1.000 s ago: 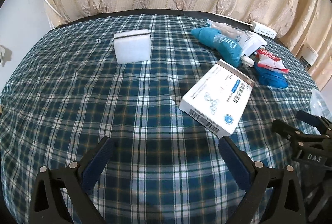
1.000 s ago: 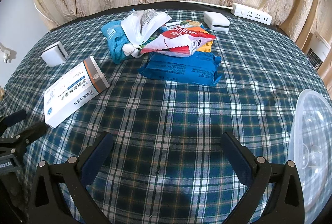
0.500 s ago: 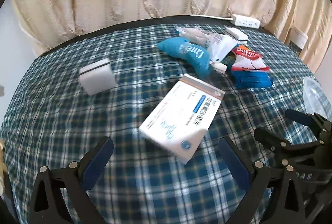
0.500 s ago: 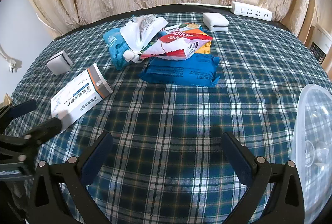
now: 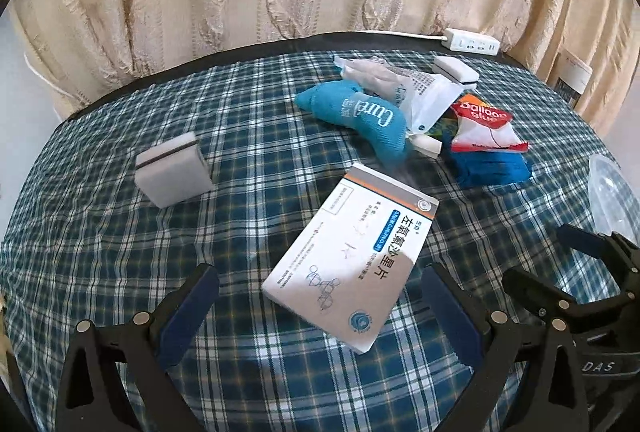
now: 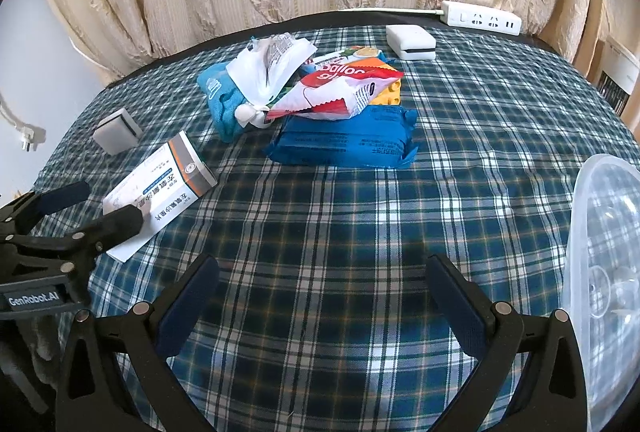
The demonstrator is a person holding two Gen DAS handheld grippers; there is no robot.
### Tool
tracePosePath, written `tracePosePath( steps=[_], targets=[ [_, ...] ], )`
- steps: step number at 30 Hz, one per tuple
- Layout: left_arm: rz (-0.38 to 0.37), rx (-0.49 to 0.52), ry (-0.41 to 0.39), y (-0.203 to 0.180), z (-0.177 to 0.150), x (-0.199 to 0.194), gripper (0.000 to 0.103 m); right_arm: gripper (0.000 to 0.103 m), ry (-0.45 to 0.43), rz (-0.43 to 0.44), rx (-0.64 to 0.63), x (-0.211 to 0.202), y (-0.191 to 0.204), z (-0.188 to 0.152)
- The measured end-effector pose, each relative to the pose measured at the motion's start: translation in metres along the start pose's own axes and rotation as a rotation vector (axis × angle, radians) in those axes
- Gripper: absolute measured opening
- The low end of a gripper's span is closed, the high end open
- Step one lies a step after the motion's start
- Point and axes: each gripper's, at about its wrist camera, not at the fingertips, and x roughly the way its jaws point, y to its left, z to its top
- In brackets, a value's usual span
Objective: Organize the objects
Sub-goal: 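Close the left tool on the white medicine box and lift it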
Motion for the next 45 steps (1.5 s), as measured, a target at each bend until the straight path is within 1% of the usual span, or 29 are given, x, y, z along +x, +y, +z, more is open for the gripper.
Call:
tracePosePath(
  steps=[8, 17, 20, 23, 27, 29, 34, 39, 45],
  targets=[
    [0.001, 0.032, 0.018, -0.004, 0.004, 0.012, 0.103, 0.103, -0.002, 0.002, 0.001, -0.001, -0.001, 0.000],
    [0.004, 0.045, 0.034, -0.005, 0.003, 0.023, 0.102, 0.103, -0.004, 0.001, 0.002, -0.001, -0.001, 0.000],
    [-0.021, 0.053, 0.047, -0.006, 0.001, 0.026, 0.094, 0.103, -0.005, 0.001, 0.002, 0.000, 0.000, 0.000],
    [-0.054, 0.050, 0.030, -0.005, -0.001, 0.024, 0.086, 0.103, -0.005, 0.002, 0.002, 0.000, 0.001, 0.000],
    [-0.062, 0.051, 0.003, -0.005, -0.002, 0.021, 0.073, 0.103, -0.006, 0.002, 0.002, 0.000, 0.000, 0.000],
    [-0.071, 0.033, -0.008, -0.001, -0.001, 0.019, 0.070, 0.103, -0.006, 0.002, 0.002, 0.000, 0.000, 0.000],
    [-0.069, -0.015, -0.062, 0.009, 0.000, 0.009, 0.067, 0.103, -0.005, 0.000, 0.001, 0.000, 0.000, -0.001],
    [-0.066, -0.036, -0.115, 0.017, 0.002, -0.002, 0.067, 0.103, 0.011, -0.033, -0.034, 0.003, 0.005, 0.000],
    [-0.059, -0.022, -0.102, 0.017, 0.001, 0.000, 0.067, 0.103, 0.032, -0.075, -0.086, 0.007, 0.013, -0.001]
  ],
)
